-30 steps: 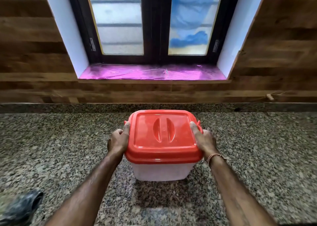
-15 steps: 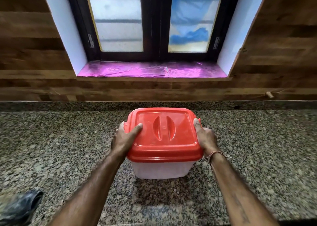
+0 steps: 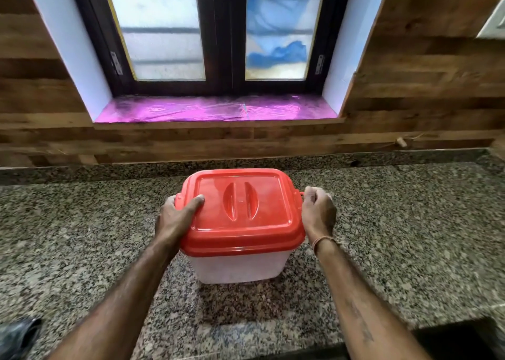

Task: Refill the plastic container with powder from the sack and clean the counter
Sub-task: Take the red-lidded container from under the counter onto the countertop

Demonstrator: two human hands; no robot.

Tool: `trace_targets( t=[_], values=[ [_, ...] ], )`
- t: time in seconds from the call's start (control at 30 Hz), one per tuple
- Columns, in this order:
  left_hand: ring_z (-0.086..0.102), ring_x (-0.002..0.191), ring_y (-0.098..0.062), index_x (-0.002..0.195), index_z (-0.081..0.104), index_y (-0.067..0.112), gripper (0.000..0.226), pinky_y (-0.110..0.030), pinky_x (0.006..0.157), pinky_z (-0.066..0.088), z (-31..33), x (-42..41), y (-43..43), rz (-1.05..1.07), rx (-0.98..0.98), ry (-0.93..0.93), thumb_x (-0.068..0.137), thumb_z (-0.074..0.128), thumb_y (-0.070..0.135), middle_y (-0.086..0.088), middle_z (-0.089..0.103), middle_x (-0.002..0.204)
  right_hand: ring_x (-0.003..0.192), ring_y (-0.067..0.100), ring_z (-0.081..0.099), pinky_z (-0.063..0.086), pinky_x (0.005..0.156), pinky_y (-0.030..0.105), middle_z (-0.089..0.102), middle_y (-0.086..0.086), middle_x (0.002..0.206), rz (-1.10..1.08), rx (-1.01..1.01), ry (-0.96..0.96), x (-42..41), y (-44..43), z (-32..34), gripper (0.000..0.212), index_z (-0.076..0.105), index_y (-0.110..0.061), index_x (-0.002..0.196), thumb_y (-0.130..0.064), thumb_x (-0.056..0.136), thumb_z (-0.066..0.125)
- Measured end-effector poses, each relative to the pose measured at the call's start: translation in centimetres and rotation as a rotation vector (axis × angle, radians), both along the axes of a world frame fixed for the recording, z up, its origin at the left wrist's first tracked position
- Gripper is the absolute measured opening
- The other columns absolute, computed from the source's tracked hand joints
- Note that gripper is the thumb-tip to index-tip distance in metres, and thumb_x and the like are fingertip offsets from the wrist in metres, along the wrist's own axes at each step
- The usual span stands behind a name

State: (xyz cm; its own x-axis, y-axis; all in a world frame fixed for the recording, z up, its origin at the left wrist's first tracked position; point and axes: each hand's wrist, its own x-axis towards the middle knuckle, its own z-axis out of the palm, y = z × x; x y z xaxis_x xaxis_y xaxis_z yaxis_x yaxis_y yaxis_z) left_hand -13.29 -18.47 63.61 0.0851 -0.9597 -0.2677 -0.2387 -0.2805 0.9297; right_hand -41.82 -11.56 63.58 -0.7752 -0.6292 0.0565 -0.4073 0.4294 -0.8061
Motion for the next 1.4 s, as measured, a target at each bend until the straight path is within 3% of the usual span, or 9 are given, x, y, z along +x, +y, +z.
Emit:
trace_targets(
  t=[0.1, 0.27, 0.4, 0.47, 0.53, 0.73, 0.93, 1.07, 1.4],
  values=[
    [0.074, 0.09, -0.03, 0.133, 0.055, 0.015, 0.072, -0.053, 0.077, 0.064, 0.1, -0.1, 0.2, 0.014, -0.016, 0.009, 0.079, 0.077, 0.058, -0.01, 0.071, 0.108, 0.073, 0.018, 0.058, 0.033, 0.052, 0.02, 0.066, 0.007, 0.1, 0.152, 0.049, 0.1, 1.0, 1.0, -0.4, 0.059, 0.062, -0.011, 0.072, -0.055, 0.102, 0.038],
    [0.072, 0.092, -0.031, 0.137, 0.049, 0.015, 0.071, -0.053, 0.077, 0.064, 0.5, -0.2, 0.6, 0.005, -0.013, 0.047, 0.083, 0.077, 0.053, -0.012, 0.068, 0.111, 0.067, 0.02, 0.069, 0.056, 0.056, 0.027, 0.073, 0.009, 0.082, 0.276, 0.032, -0.08, 1.2, 2.2, 0.6, 0.058, 0.065, -0.015, 0.089, -0.068, 0.094, 0.041],
    [0.072, 0.092, -0.028, 0.147, 0.041, 0.012, 0.077, -0.046, 0.071, 0.064, 1.1, -0.4, 1.0, 0.004, -0.02, 0.124, 0.088, 0.076, 0.047, -0.014, 0.065, 0.119, 0.09, 0.024, 0.068, 0.061, 0.069, 0.037, 0.064, 0.012, 0.117, 0.288, 0.024, -0.11, 2.3, 2.3, 0.7, 0.081, 0.053, -0.021, 0.126, -0.086, 0.077, 0.049],
    [0.071, 0.094, -0.027, 0.148, 0.041, 0.011, 0.077, -0.046, 0.073, 0.064, 1.7, -0.3, 1.1, 0.024, -0.042, 0.164, 0.088, 0.075, 0.047, -0.016, 0.065, 0.123, 0.092, 0.021, 0.067, 0.055, 0.06, 0.028, 0.057, 0.014, 0.129, 0.272, -0.047, -0.1, 3.0, 2.1, 1.0, 0.087, 0.044, -0.017, 0.14, -0.077, 0.078, 0.059],
    [0.07, 0.092, -0.024, 0.146, 0.043, 0.01, 0.074, -0.04, 0.072, 0.063, 2.4, -0.2, 1.1, 0.042, -0.059, 0.191, 0.089, 0.076, 0.045, -0.015, 0.065, 0.121, 0.089, 0.017, 0.067, 0.054, 0.064, 0.025, 0.062, 0.007, 0.118, 0.263, -0.173, -0.12, 3.7, 2.2, 1.9, 0.078, 0.043, -0.015, 0.142, -0.062, 0.085, 0.067],
    [0.071, 0.093, -0.024, 0.137, 0.052, 0.009, 0.064, -0.039, 0.077, 0.062, 3.7, 0.1, 0.8, 0.061, -0.117, 0.216, 0.088, 0.078, 0.041, -0.015, 0.068, 0.119, 0.097, 0.027, 0.074, 0.062, 0.082, 0.047, 0.072, 0.005, 0.113, 0.325, -0.351, -0.593, 2.5, 2.1, 3.3, 0.076, 0.053, -0.021, 0.134, -0.04, 0.07, 0.089],
    [0.065, 0.12, -0.03, 0.15, 0.047, 0.015, 0.09, -0.05, 0.103, 0.053, 5.2, -2.4, 1.3, 0.018, -0.265, -0.024, 0.087, 0.043, 0.08, -0.01, 0.065, 0.137, 0.091, 0.033, 0.076, 0.061, 0.071, 0.046, 0.076, 0.014, 0.111, 0.215, -0.449, -0.907, -1.6, 2.7, 3.5, 0.077, 0.056, -0.018, 0.135, -0.019, 0.067, 0.091],
    [0.055, 0.134, -0.036, 0.147, 0.052, 0.019, 0.069, -0.043, 0.11, 0.04, 3.8, -6.3, 2.9, -0.118, -0.337, -0.227, 0.102, 0.033, 0.067, -0.011, 0.059, 0.147, 0.079, 0.03, 0.078, 0.06, 0.063, 0.049, 0.075, 0.015, 0.108, 0.066, -0.512, -0.916, -6.1, 4.7, 3.6, 0.071, 0.057, -0.022, 0.133, -0.021, 0.07, 0.089],
    [0.033, 0.153, -0.025, 0.165, 0.01, 0.027, 0.078, -0.044, 0.114, 0.038, 1.4, -19.4, 6.8, -0.525, -0.326, -0.648, 0.102, 0.043, 0.06, 0.001, 0.016, 0.173, 0.088, 0.028, 0.074, 0.061, 0.058, 0.049, 0.073, 0.011, 0.11, -0.099, -0.615, -0.87, -18.5, 7.7, 1.2, 0.063, 0.063, -0.021, 0.126, -0.022, 0.068, 0.09]
  ],
)
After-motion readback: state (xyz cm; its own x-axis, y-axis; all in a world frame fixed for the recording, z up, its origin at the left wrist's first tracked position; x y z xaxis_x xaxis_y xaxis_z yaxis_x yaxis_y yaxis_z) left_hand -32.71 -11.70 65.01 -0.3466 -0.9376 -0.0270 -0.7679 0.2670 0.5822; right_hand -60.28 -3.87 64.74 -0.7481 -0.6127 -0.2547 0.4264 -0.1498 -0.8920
